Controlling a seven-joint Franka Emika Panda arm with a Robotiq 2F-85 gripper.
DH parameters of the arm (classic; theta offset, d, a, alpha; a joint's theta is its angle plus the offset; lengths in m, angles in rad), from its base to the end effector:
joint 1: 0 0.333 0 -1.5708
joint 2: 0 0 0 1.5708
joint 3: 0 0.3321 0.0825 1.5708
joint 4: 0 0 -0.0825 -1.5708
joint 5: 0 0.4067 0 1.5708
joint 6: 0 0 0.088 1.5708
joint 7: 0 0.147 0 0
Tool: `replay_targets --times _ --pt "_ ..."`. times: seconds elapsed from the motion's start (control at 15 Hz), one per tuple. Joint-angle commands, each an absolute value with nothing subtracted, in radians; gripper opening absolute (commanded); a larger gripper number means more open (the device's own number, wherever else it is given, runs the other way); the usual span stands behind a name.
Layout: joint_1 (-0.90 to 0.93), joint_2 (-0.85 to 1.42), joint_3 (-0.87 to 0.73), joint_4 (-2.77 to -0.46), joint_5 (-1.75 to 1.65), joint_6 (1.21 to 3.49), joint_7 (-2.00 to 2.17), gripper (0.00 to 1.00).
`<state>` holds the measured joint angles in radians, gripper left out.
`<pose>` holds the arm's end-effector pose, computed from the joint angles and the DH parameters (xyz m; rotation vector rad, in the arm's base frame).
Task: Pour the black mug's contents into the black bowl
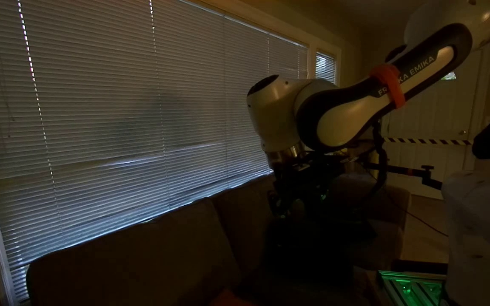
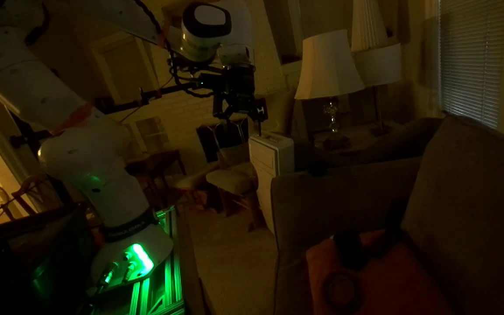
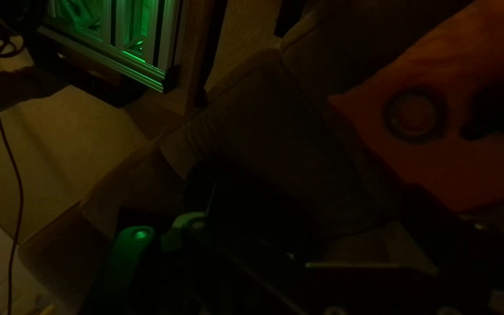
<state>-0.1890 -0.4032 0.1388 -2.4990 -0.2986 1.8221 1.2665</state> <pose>0.3839 -0.0566 0.3782 2.2222 -1.5523 -0.0576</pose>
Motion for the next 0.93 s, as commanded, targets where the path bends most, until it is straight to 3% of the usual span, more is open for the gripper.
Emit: replay_targets --times 0.0,0.47,0.87 --pt "-0.161 -0.401 0.113 -2.497 -0.308 1.818 1.277 1.0" --pt "-0.2 -0.259 0.097 -2.589 -0.381 1.982 1.689 1.0" --pt "-0.19 -0.004 -0.004 -2.51 -0.37 2.123 1.734 1.0"
